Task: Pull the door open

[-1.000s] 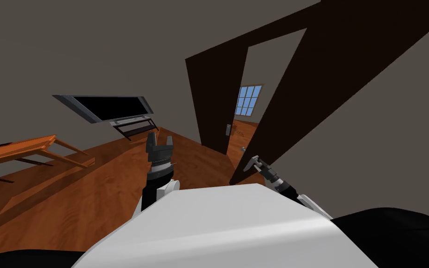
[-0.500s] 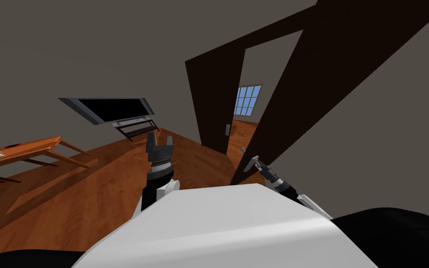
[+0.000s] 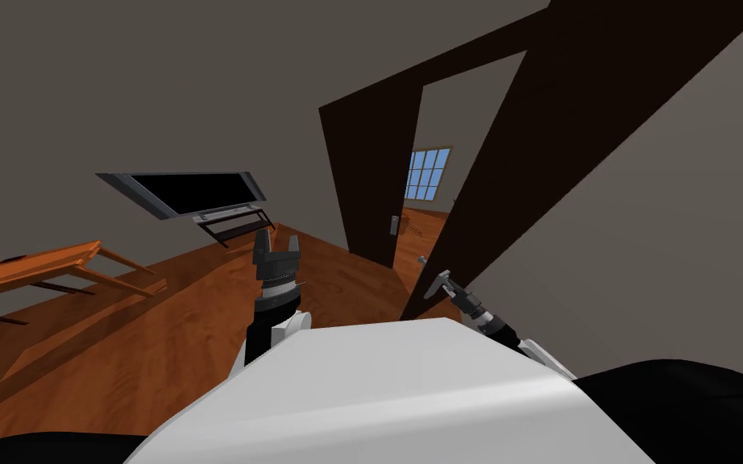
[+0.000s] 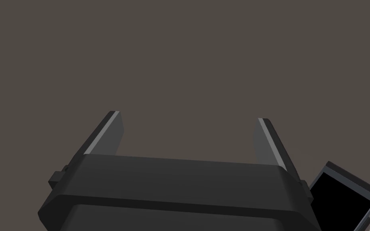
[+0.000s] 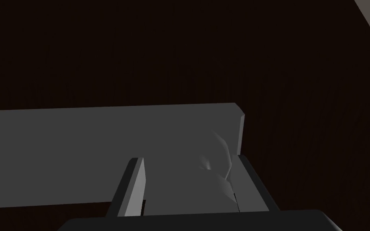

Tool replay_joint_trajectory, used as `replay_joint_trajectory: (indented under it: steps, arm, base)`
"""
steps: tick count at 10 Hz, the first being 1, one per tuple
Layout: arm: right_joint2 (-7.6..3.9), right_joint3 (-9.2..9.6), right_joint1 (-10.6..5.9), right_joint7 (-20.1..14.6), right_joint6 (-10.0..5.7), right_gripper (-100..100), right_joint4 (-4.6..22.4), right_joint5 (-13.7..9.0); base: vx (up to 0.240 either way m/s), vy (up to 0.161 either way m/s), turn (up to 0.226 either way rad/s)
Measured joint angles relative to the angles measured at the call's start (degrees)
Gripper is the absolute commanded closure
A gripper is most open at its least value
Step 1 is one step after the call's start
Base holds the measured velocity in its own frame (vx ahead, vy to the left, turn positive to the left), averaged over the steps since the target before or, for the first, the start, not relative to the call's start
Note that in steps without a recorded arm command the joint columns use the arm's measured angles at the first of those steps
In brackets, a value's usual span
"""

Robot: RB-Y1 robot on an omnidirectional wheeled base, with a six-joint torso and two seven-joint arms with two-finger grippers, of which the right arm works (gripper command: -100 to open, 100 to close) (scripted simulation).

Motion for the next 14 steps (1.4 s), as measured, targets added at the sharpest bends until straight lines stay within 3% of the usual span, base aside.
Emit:
replay_joint_trajectory:
  steps: [3,4,8,10,14]
  arm:
    - [0.57,0.11,0.26,-0.12,-2.40,100,0.40,1.14]
    - [0.75,0.13,0.52,-0.18,-3.33,-100,0.50,1.52]
    - [0.00,-1.04,2.42,-0.99,-4.69,-100,0.48,1.79]
    - [-0.27,-1.45,3.21,-1.45,-4.90,-100,0.02,1.94]
    - [-0.03,-1.21,1.59,-1.28,-2.83,-100,0.45,1.19]
  base:
    - [0.021,0.060,0.005]
    - [-0.073,-0.044,-0.170]
    - [-0.152,-0.138,-0.111]
    - [0.007,-0.027,0.046]
    - [0.210,0.086,0.073]
